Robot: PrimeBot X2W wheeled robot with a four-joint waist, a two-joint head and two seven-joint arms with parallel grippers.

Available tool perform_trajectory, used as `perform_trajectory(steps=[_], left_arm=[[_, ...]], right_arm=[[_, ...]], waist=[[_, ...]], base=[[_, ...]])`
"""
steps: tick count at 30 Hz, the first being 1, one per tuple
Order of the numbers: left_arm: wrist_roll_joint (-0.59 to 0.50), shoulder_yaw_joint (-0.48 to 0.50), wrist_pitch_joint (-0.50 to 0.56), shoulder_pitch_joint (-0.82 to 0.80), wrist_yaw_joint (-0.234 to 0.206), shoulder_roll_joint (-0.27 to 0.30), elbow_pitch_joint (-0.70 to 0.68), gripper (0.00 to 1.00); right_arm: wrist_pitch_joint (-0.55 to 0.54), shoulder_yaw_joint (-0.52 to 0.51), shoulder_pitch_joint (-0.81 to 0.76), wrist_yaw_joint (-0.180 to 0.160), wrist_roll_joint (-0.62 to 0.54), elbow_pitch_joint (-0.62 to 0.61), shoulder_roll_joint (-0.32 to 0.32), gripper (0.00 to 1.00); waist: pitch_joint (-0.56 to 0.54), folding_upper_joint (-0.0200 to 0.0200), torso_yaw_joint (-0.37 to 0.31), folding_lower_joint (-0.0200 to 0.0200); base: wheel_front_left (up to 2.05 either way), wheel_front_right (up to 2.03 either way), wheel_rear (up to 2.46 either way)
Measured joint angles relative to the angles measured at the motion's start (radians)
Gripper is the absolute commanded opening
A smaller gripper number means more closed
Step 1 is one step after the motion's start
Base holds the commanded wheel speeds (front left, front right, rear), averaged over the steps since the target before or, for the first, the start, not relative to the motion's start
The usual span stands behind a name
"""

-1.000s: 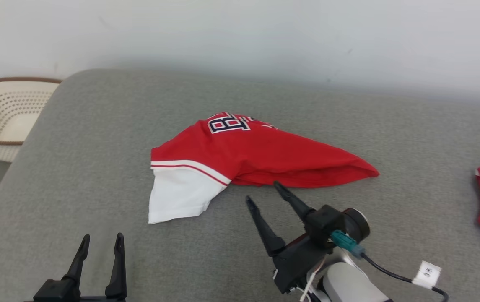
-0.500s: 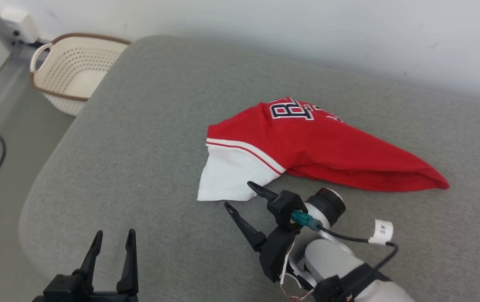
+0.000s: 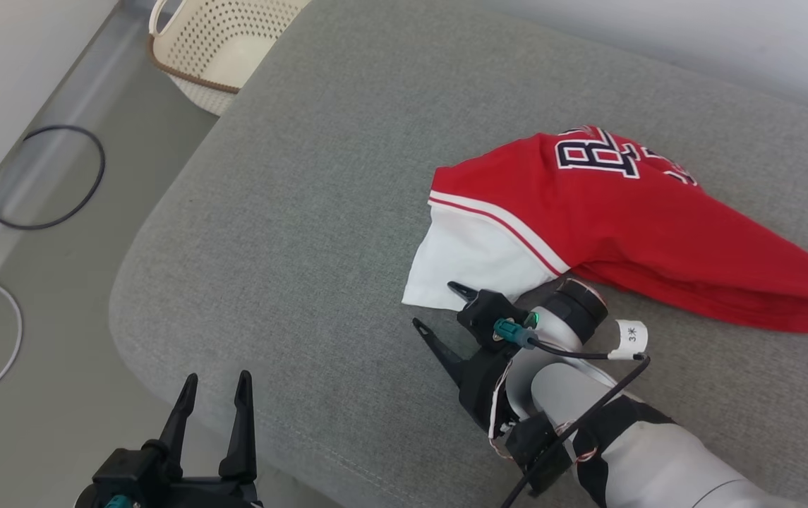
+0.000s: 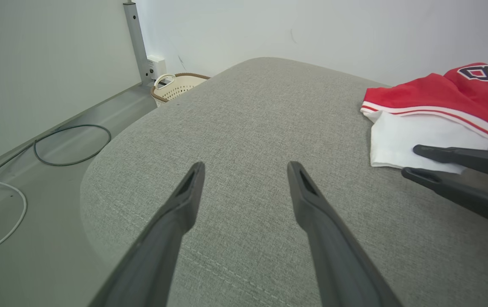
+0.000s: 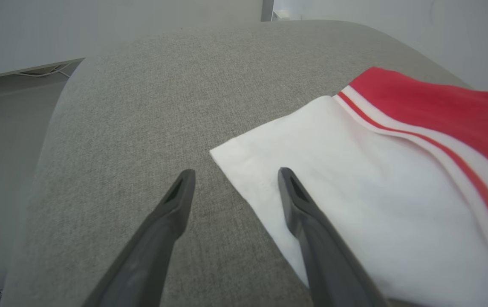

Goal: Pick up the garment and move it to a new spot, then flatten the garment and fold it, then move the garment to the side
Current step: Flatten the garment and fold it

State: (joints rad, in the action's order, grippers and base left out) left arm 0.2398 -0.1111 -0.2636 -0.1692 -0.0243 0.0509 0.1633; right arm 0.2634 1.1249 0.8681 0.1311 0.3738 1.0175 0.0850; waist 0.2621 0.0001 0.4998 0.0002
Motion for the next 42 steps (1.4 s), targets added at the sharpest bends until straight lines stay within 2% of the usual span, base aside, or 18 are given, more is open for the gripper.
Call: perform_trajectory(steps=[9, 11, 12, 13, 14, 17, 21, 28, 34, 42], left_arm=[[0.017, -0.019, 0.0, -0.016, -0.013, 0.0, -0.003, 1.0], [0.02, -0.018, 0.0, -0.016, -0.012, 0.0, -0.002, 1.0], [0.02, -0.018, 0.0, -0.016, -0.012, 0.0, -0.002, 1.0], [0.021, -0.018, 0.0, -0.016, -0.012, 0.0, -0.002, 1.0], [0.021, -0.017, 0.0, -0.016, -0.012, 0.0, -0.002, 1.0], [0.023, -0.014, 0.0, -0.016, -0.012, 0.0, -0.001, 1.0], [0.024, -0.016, 0.0, -0.016, -0.011, 0.0, 0.001, 1.0], [0.022, -0.02, 0.0, -0.012, -0.003, 0.0, 0.009, 1.0], [0.022, -0.031, 0.0, 0.002, 0.006, -0.001, 0.026, 1.0], [0.024, -0.038, 0.0, 0.028, 0.006, -0.001, 0.044, 1.0]], right_arm=[[0.001, 0.017, 0.066, 0.0, -0.036, 0.128, -0.009, 1.0], [0.001, 0.013, 0.079, 0.0, -0.041, 0.152, -0.016, 0.82], [0.002, 0.008, 0.087, 0.0, -0.042, 0.164, -0.018, 0.49], [0.002, -0.001, 0.093, 0.0, -0.044, 0.173, -0.021, 0.31], [0.002, -0.009, 0.1, 0.0, -0.045, 0.182, -0.022, 0.0], [0.002, -0.035, 0.111, 0.0, -0.052, 0.19, -0.023, 0.0], [0.0, -0.082, 0.122, 0.0, -0.068, 0.141, -0.023, 0.0], [0.0, -0.234, 0.144, 0.0, -0.103, -0.079, -0.021, 0.0], [0.0, -0.345, 0.231, 0.0, -0.12, -0.225, -0.024, 0.0], [0.0, -0.479, 0.365, 0.0, -0.131, -0.276, -0.029, 0.0]], waist=[[0.039, 0.0, 0.045, -0.0001], [0.045, 0.0, 0.049, -0.0002], [0.047, 0.0, 0.051, -0.0001], [0.048, 0.0, 0.052, -0.0002], [0.049, 0.0, 0.052, -0.0002], [0.05, 0.0, 0.05, -0.0002], [0.046, 0.0, 0.042, -0.0001], [0.018, 0.0, 0.017, -0.0002], [-0.015, 0.0, 0.001, -0.0002], [-0.063, 0.0, -0.004, -0.0002]], base=[[0.0, 0.0, 0.0], [0.0, 0.0, 0.0], [0.0, 0.0, 0.0], [0.0, 0.0, 0.0], [0.0, 0.0, 0.0], [0.0, 0.0, 0.0], [0.0, 0.0, 0.0], [0.0, 0.0, 0.0], [0.0, 0.0, 0.0], [0.0, 0.0, 0.0]])
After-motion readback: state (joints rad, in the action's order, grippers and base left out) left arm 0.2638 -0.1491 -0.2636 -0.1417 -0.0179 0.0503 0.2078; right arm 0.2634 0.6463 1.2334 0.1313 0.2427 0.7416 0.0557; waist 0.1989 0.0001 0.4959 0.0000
